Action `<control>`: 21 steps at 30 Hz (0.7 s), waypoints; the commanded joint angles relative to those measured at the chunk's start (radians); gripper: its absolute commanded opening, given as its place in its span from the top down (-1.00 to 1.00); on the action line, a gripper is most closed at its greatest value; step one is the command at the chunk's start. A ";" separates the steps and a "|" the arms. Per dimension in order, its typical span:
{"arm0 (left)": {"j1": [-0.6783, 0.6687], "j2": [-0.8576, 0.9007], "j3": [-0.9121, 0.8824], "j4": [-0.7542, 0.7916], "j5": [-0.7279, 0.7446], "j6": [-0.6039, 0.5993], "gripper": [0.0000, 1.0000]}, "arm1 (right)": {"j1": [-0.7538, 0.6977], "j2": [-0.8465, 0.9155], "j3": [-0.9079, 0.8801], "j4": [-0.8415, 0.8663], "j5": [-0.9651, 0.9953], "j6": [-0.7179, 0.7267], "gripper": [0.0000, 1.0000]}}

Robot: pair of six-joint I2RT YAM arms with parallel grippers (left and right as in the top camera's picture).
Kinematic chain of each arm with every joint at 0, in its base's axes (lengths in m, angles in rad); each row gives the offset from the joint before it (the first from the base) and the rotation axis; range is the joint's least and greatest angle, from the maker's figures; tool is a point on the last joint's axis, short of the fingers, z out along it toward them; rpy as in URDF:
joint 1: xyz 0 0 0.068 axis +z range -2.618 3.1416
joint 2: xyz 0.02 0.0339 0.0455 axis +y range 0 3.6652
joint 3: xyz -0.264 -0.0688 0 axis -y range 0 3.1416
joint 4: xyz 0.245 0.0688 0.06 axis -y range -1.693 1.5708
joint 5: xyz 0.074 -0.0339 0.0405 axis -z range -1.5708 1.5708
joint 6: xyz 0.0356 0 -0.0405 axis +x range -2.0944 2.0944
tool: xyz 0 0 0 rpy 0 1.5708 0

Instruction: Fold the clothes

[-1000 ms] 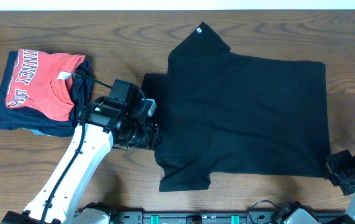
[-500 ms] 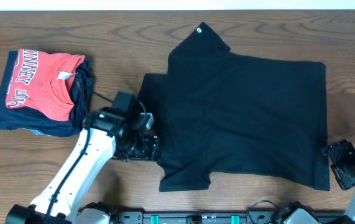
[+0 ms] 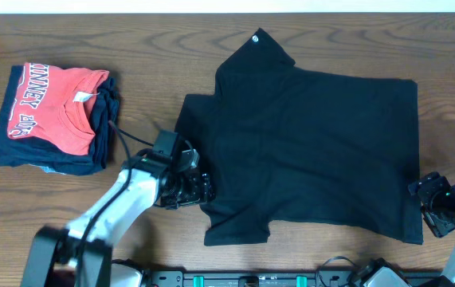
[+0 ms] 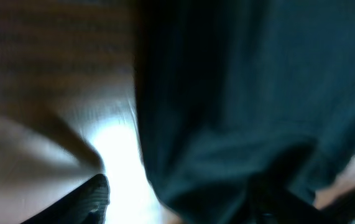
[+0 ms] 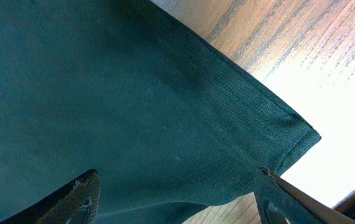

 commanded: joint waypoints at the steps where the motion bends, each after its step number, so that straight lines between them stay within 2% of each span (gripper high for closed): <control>1: -0.003 0.085 -0.010 0.036 0.018 -0.082 -0.26 | -0.005 -0.007 0.007 0.005 -0.011 -0.019 -0.55; 4: -0.003 0.137 -0.010 0.046 0.018 -0.100 0.11 | -0.005 -0.007 0.007 0.005 -0.011 -0.019 -0.55; 7: -0.003 0.141 -0.010 0.021 0.022 -0.104 0.88 | -0.005 -0.007 0.007 0.006 -0.011 -0.019 -0.55; 14: -0.002 0.046 -0.008 -0.227 0.016 -0.110 0.88 | -0.005 -0.007 0.007 0.011 -0.011 -0.019 -0.53; 18: -0.002 -0.051 -0.008 -0.352 -0.068 -0.106 0.87 | -0.005 -0.007 0.007 0.016 -0.011 -0.019 -0.53; 21: -0.002 -0.116 -0.008 -0.370 -0.104 -0.095 0.34 | -0.005 -0.007 0.007 0.018 -0.018 -0.024 -0.54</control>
